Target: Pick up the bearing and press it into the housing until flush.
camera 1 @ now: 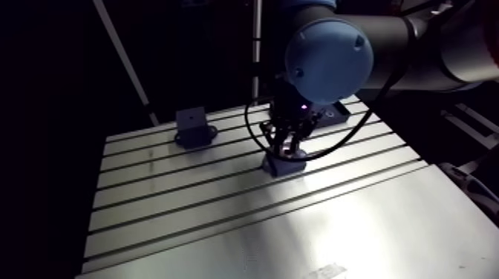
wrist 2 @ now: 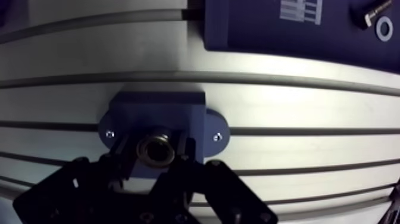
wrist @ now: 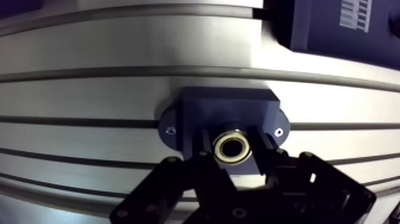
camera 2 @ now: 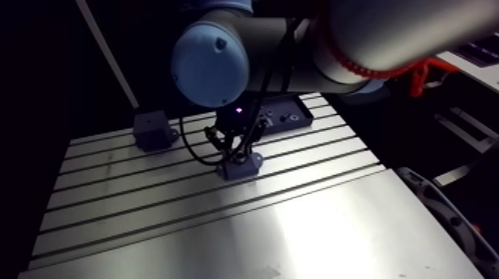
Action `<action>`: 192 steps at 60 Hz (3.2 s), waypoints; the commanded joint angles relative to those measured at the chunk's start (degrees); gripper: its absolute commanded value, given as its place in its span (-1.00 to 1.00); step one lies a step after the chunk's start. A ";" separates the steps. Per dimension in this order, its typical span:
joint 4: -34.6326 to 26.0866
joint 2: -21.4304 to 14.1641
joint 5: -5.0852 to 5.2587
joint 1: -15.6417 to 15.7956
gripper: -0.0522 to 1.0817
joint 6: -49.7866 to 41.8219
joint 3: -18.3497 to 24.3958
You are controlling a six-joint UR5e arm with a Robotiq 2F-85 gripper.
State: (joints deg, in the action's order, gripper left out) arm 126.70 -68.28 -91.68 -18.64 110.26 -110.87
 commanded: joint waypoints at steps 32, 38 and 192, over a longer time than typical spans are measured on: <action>0.00 -0.05 -0.02 0.00 0.39 0.00 -0.36; 0.00 -0.05 -0.04 -0.08 0.39 0.09 -0.36; -3.06 -5.30 -0.21 -0.09 -0.88 -0.07 1.65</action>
State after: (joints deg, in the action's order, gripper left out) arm 125.23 -72.07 -91.96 -18.69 110.26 -110.02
